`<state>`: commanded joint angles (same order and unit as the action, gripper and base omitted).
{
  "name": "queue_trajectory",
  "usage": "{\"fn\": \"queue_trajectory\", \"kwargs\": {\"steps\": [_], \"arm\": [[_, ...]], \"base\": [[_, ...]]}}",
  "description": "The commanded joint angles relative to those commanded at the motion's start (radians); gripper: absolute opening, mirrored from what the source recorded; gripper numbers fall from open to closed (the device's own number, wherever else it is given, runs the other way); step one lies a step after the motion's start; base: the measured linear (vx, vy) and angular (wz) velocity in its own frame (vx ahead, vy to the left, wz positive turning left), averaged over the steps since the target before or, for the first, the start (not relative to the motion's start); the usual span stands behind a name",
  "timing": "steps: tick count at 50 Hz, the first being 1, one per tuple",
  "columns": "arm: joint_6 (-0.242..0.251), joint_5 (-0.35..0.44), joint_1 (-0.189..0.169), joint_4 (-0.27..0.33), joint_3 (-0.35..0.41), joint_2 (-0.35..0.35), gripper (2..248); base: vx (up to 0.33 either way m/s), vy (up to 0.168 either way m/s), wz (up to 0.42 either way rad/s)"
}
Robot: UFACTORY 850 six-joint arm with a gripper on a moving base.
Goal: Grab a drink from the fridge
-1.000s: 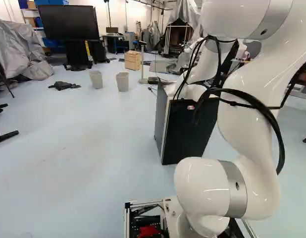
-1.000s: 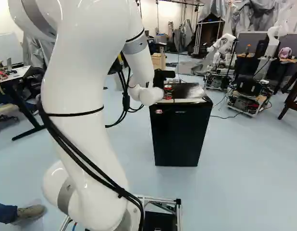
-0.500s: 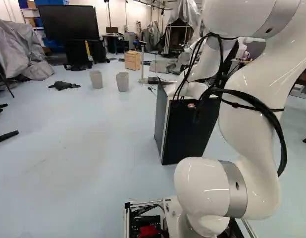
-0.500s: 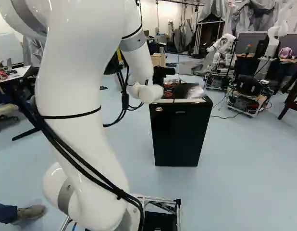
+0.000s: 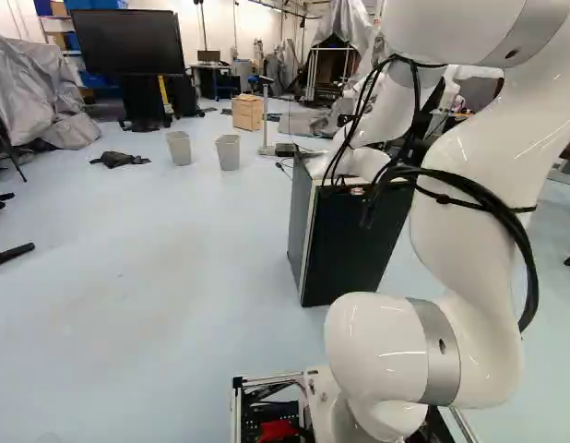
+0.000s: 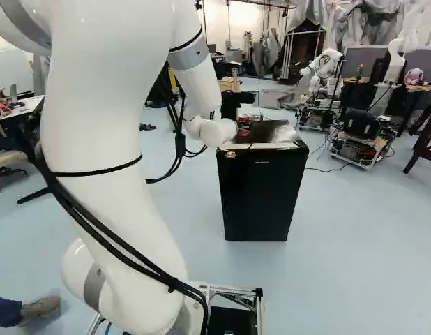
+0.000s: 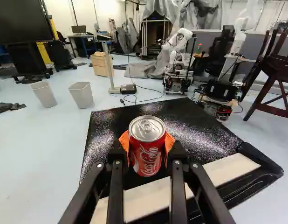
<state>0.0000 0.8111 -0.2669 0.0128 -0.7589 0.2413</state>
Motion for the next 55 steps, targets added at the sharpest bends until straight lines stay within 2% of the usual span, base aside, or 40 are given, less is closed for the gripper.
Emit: {"fn": "queue_trajectory", "kwargs": {"steps": [28, 55], "arm": [[0.000, 0.007, 0.030, -0.001, 0.075, -0.058, 93], [0.000, 0.021, 0.091, -0.004, 0.230, -0.178, 93]], "base": [[0.000, 0.000, 0.000], [0.000, 0.000, 0.000]]}}
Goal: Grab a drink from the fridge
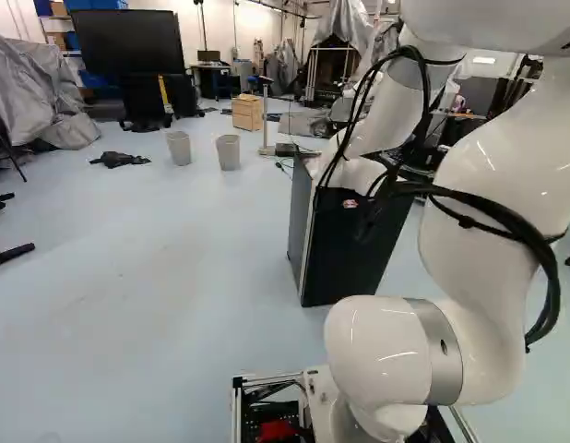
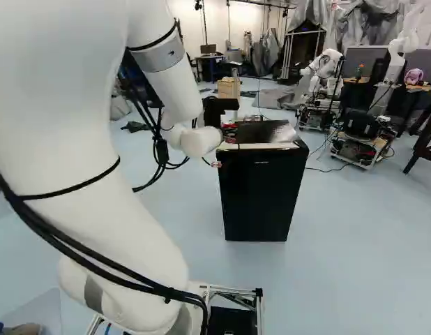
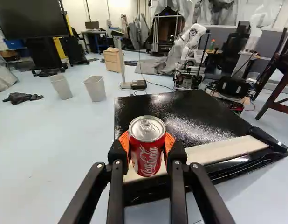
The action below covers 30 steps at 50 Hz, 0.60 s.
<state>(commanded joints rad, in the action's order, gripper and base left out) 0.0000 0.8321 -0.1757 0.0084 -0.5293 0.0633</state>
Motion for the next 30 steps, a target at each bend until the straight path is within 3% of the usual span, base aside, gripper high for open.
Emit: {"fn": "queue_trajectory", "kwargs": {"steps": [30], "arm": [[0.000, 0.022, 0.094, -0.005, 0.237, -0.183, 93]], "base": [[0.000, 0.000, 0.000]]}}
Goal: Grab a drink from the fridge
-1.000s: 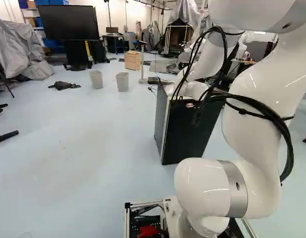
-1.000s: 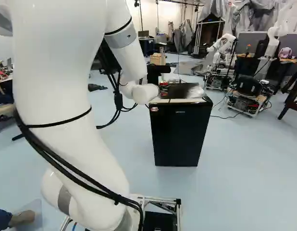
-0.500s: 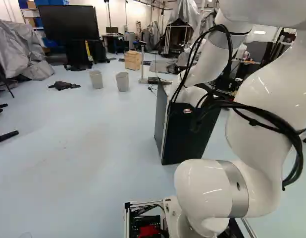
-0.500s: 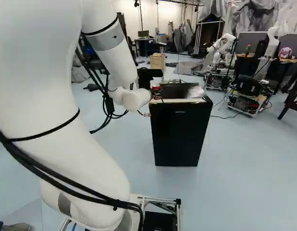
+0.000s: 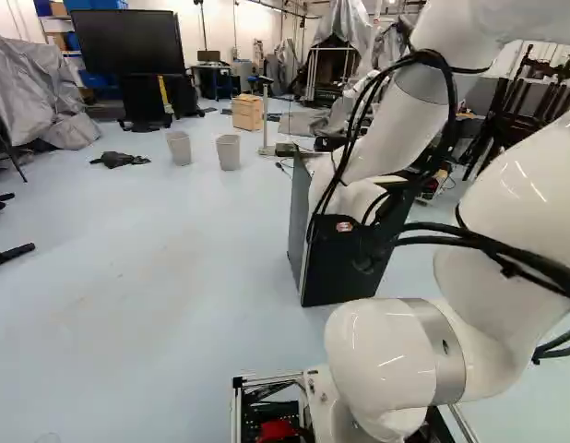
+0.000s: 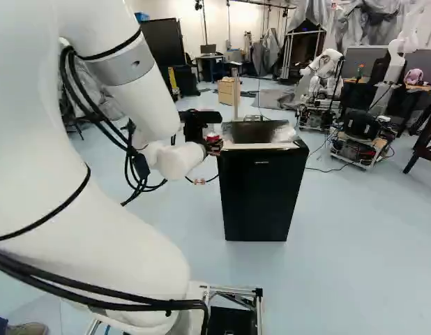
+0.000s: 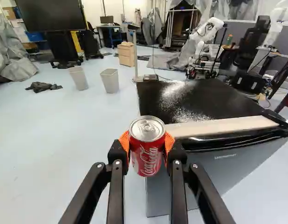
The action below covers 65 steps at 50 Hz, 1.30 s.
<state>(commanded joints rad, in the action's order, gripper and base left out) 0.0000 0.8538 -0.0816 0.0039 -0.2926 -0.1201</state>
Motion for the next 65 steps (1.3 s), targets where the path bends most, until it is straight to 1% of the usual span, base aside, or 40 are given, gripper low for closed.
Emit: {"fn": "queue_trajectory", "kwargs": {"steps": [15, 36, 50, 65], "arm": [[0.000, 0.008, 0.036, -0.002, 0.090, -0.070, 93], [0.000, 0.016, 0.069, -0.003, 0.173, -0.134, 93], [0.000, 0.018, 0.079, -0.004, 0.199, -0.154, 93], [0.000, 0.019, 0.082, -0.004, 0.205, -0.159, 93]], "base": [[0.000, 0.000, 0.000], [0.000, 0.000, 0.000], [0.000, 0.000, 0.000], [0.000, 0.000, 0.000]]}}
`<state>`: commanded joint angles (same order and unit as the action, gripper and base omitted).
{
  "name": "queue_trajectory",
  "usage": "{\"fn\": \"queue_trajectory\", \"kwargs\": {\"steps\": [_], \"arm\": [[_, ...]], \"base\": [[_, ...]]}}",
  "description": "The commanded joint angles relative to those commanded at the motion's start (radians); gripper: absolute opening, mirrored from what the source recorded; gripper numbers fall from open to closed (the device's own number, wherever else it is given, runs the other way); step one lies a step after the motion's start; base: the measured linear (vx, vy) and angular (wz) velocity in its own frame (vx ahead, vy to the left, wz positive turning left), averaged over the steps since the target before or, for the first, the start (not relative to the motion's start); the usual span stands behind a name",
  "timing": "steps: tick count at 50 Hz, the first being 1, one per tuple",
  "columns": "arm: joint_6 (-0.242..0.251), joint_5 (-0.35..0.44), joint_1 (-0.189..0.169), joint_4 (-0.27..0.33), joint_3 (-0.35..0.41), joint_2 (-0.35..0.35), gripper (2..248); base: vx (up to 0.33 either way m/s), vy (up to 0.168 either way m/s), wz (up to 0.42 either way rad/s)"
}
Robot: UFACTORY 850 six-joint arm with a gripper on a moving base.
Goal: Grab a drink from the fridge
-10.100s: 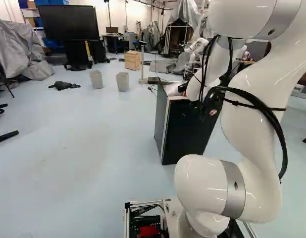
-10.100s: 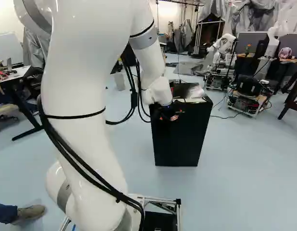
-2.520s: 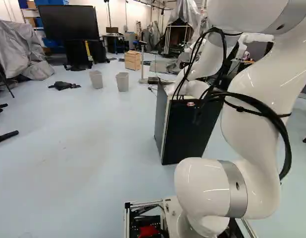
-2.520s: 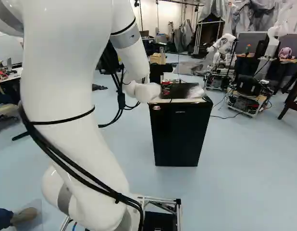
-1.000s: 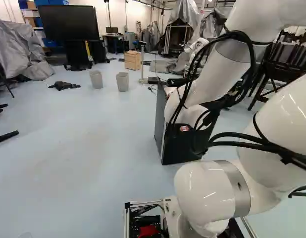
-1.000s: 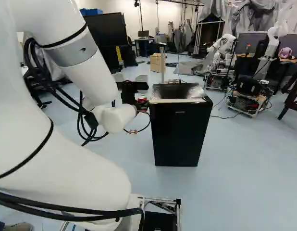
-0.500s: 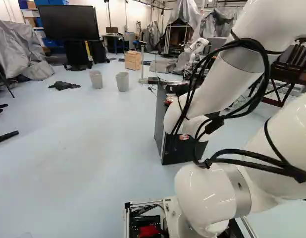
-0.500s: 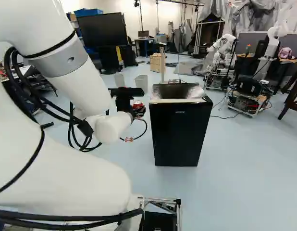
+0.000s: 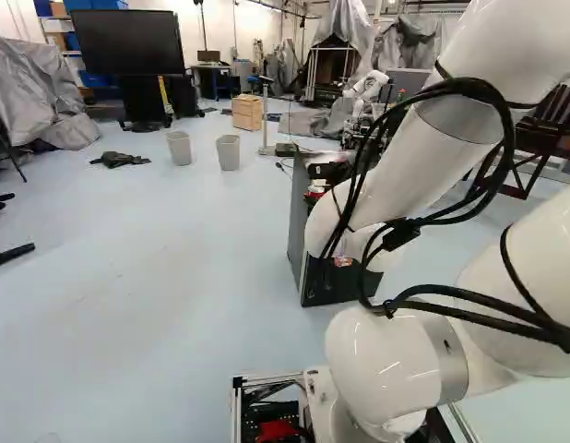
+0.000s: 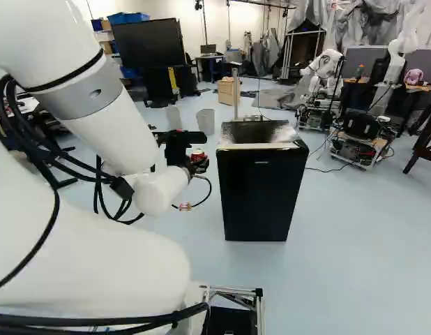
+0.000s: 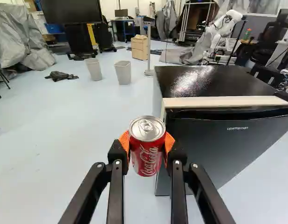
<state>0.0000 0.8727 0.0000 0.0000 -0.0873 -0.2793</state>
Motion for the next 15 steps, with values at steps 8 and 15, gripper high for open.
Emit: {"fn": "queue_trajectory", "kwargs": {"steps": [8, 15], "arm": [[0.000, 0.000, 0.000, 0.000, 0.000, 0.000, 93], [0.000, 0.000, 0.000, 0.000, 0.000, 0.000, 93]], "base": [[0.000, 0.000, 0.000], [0.000, 0.000, 0.000]]}}
